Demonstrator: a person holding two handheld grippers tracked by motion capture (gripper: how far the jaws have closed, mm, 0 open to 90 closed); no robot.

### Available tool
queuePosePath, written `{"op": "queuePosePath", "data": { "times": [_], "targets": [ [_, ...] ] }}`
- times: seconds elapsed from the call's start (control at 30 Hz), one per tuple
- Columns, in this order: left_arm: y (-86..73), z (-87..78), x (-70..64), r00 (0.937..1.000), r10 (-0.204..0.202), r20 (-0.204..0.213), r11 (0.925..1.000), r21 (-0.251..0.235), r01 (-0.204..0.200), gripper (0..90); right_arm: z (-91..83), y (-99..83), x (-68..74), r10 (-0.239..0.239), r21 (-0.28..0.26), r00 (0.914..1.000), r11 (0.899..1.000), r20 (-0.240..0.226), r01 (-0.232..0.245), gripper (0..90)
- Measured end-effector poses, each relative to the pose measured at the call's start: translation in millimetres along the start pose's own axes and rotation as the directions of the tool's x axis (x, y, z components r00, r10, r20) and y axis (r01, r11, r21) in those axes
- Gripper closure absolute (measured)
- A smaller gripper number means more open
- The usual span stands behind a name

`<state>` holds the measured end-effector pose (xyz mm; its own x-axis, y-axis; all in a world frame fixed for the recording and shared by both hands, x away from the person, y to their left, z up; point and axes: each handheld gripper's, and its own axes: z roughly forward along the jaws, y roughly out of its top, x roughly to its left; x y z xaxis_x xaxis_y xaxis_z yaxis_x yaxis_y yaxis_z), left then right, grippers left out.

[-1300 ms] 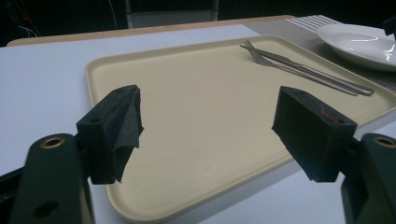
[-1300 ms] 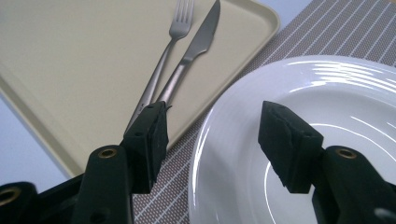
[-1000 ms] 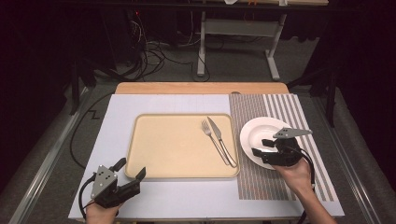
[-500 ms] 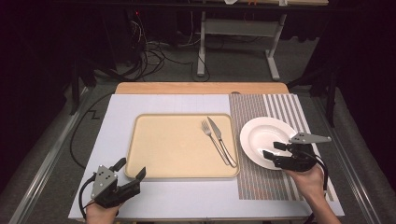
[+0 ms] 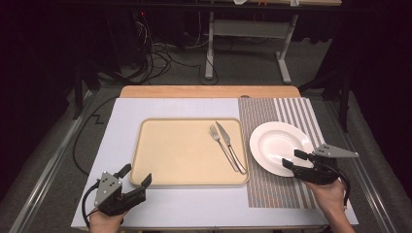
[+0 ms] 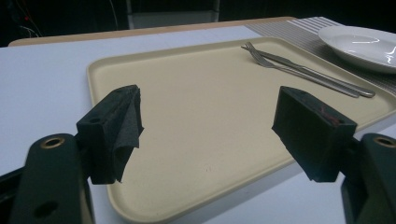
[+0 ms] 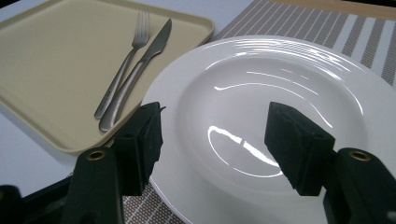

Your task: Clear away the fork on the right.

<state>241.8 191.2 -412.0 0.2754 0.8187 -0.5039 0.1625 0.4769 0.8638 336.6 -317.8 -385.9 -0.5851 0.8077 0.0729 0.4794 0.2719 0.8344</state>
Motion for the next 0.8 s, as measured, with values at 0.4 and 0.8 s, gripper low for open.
{"op": "queuePosePath", "data": {
  "times": [0.4,0.8],
  "targets": [
    [1.1,-1.1,0.8,1.0,-0.006,0.002,1.0,-0.004,0.006,24.7,-16.6,-28.1,-11.9,0.062,-0.085,0.998,0.994,0.014,-0.061,31.9],
    [1.3,-1.6,0.3,0.9999,-0.009,0.006,0.9999,-0.006,0.009,24.7,-24.1,-38.0,-19.2,0.121,-0.115,0.9923,0.986,0.024,-0.118,31.9]
  ]
}}
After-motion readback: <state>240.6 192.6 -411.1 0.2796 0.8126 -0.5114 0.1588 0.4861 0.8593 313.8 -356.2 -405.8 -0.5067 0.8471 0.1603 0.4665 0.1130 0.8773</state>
